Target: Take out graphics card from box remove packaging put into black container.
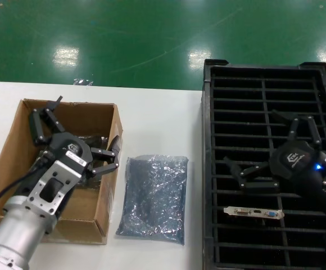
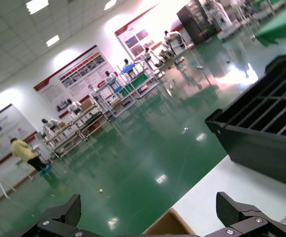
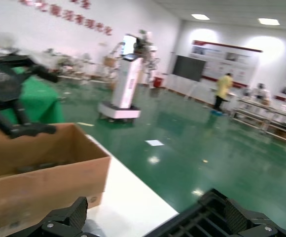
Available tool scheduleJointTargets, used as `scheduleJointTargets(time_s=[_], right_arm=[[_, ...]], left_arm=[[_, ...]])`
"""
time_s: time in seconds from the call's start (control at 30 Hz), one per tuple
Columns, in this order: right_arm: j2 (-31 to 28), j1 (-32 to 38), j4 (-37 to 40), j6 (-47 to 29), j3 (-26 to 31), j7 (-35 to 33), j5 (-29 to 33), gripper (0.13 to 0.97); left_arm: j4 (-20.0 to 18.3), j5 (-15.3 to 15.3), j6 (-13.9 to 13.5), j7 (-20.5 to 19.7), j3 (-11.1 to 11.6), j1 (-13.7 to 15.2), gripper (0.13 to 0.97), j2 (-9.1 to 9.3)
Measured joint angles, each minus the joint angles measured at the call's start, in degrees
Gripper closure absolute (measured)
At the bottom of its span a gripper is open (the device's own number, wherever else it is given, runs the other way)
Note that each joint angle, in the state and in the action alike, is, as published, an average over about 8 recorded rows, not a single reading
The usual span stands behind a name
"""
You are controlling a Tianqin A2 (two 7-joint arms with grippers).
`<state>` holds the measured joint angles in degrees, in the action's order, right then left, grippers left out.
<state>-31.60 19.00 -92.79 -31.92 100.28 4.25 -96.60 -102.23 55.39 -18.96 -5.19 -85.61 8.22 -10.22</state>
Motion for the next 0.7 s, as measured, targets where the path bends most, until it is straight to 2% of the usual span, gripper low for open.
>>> scheduleJointTargets(time_s=[0.7], right_arm=[[9.0,-11.9,0.7,19.9,-5.4,-2.6,-4.1,0.129]], left_arm=[[6.6,29.8,11.8,3.2,-3.8,-5.1,0.132,-4.35]])
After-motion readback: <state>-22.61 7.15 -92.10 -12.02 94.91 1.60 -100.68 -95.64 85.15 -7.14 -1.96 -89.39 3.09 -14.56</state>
